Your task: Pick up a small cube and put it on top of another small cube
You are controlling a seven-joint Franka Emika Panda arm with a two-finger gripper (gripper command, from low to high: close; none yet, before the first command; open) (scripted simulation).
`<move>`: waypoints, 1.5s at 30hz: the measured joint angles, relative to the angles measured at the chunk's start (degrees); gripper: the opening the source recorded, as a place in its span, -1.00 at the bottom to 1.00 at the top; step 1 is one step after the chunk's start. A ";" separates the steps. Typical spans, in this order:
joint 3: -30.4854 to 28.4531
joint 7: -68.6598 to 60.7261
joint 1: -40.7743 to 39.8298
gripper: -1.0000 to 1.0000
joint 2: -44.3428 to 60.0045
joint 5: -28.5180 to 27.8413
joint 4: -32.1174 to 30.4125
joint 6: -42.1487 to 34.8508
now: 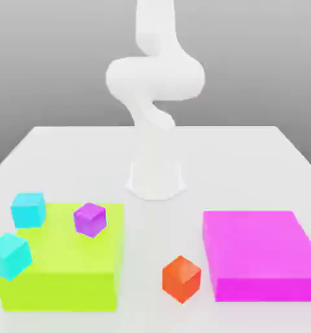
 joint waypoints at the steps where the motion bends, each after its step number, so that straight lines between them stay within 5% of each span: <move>1: 0.25 -1.13 0.17 0.00 2.37 -0.91 -1.16 1.33; 13: -0.20 -16.56 2.99 0.00 27.85 -6.45 -13.78 15.76; 21: 1.01 -33.77 5.17 0.00 43.87 0.44 -21.85 25.89; 27: 0.75 -34.62 5.30 0.00 56.16 0.24 -20.65 35.82; 28: 0.46 -34.49 5.54 -1.00 57.54 0.02 -20.44 36.95; 35: 0.47 -34.29 5.50 -1.00 57.51 -0.19 -20.44 36.85; 45: -0.87 -26.98 1.52 -1.00 44.11 0.77 -19.72 22.63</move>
